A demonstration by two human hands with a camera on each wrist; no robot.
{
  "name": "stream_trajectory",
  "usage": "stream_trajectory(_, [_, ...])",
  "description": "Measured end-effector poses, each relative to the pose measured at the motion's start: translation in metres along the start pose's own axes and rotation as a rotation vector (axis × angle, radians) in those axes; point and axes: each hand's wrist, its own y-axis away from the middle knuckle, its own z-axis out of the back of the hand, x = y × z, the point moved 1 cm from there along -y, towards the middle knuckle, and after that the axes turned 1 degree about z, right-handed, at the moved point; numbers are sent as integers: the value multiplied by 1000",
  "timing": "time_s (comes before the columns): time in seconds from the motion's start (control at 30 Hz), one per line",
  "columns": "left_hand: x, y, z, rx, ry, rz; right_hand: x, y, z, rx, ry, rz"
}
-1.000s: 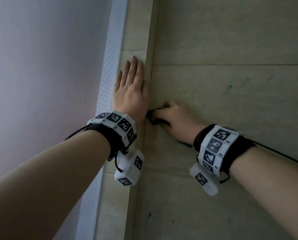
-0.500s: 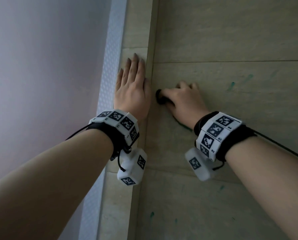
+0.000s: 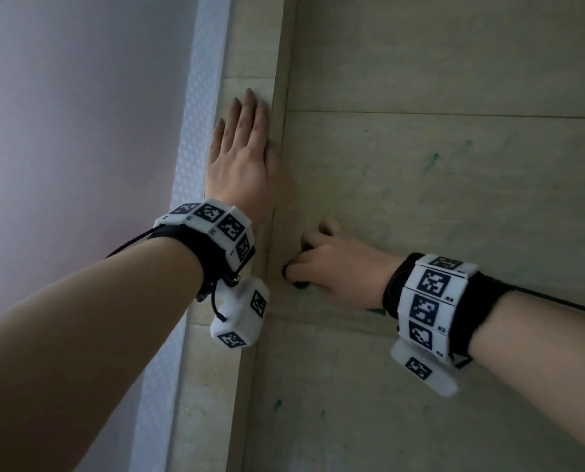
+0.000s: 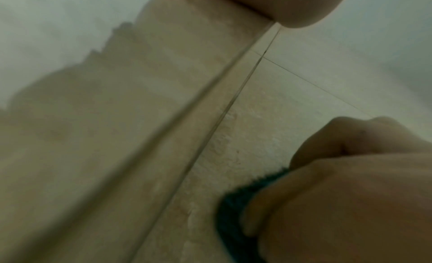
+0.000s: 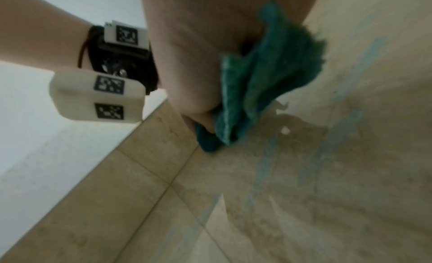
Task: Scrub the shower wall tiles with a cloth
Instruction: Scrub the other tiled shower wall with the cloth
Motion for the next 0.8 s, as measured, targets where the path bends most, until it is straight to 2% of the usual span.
stream_trajectory(0.07, [0, -1, -1, -9, -1, 4, -3, 7, 9, -63, 11, -38])
stream_trajectory(0.23, [0, -2, -1, -9, -1, 7, -28, 23, 34, -480, -339, -481])
stream_trajectory(0.33, [-1, -1, -1, -13, -1, 9, -41, 21, 46, -603, -454, -676])
stream_trajectory(0.43, [0, -1, -2, -14, -2, 10, -52, 15, 51, -621, -531, -791])
stream_trajectory(0.53, [1, -2, -1, -16, -9, 10, -62, 8, 53, -616, -490, -872])
stream_trajectory(0.67, [-1, -2, -1, -10, -20, 9, -71, 1, 52, -644, -310, -866])
stream_trajectory(0.8, [-1, -1, 0, -5, -15, 12, -65, -5, 44, -487, -109, -820])
